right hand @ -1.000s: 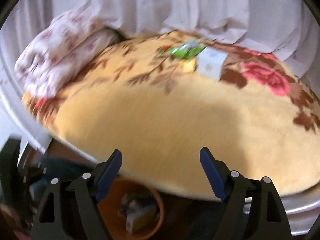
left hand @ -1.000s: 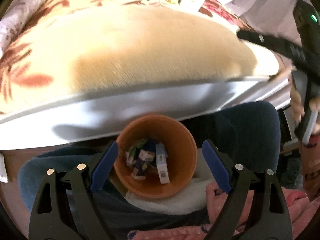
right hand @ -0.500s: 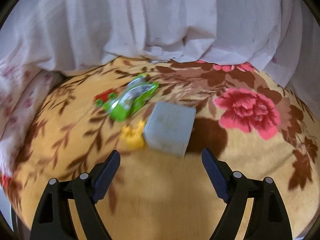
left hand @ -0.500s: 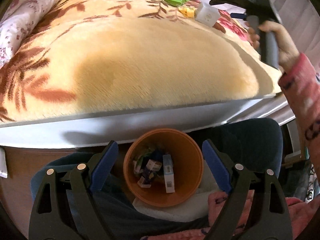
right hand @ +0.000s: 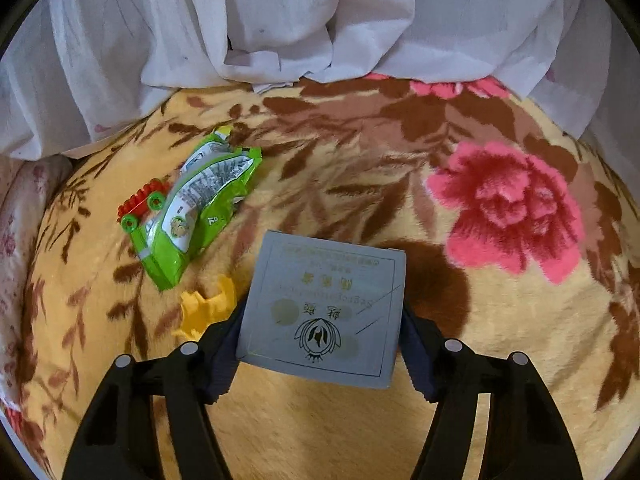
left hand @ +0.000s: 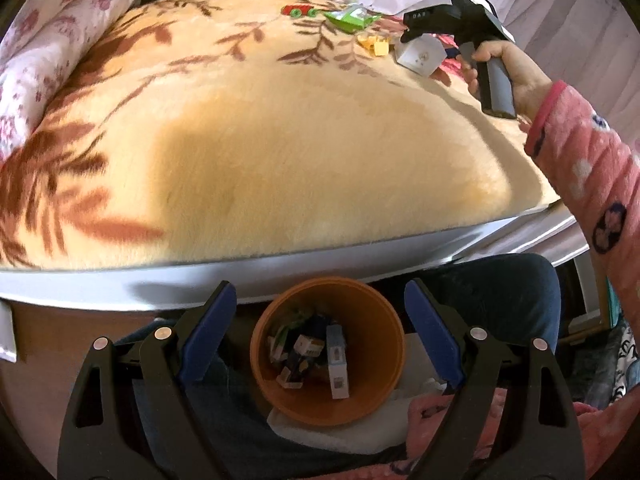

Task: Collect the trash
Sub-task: 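Grasp the yellow toy piece with the left tool while the right tool holds the card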

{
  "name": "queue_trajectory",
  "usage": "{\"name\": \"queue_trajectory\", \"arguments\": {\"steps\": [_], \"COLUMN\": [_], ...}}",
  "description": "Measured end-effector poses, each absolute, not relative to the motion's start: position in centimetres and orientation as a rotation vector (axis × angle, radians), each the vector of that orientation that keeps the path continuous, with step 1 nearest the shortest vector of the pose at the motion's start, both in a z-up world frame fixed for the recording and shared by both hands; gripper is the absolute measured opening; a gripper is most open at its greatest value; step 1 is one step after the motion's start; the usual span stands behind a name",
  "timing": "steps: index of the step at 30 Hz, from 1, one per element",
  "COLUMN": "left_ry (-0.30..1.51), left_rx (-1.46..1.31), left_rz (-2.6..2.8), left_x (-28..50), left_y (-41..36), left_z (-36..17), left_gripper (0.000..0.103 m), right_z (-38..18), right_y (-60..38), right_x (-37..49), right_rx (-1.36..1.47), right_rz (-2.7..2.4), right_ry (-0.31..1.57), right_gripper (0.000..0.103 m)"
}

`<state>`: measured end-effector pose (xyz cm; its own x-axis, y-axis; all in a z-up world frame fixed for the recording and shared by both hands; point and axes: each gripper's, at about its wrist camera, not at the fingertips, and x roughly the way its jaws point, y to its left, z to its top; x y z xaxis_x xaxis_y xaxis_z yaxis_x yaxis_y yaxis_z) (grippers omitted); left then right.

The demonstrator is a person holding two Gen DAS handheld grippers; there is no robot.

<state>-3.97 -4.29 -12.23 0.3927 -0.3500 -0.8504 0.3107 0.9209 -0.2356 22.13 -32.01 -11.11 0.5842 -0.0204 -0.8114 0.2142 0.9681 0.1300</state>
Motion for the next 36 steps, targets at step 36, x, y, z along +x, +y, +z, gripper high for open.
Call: {"name": "queue_trajectory", "arguments": {"steps": [36], "left_ry": [1.009], "left_rx": [-0.1], "left_rz": [-0.298], "left_x": [24.9], "left_y": [-22.5], "left_z": [-12.7], "left_gripper": [0.084], "right_z": [-7.2], "right_y": [-38.0], "right_x": [-2.6], "right_rx": [0.181], "right_rz": [0.119], "right_ry": [0.65], "right_gripper": [0.067]}}
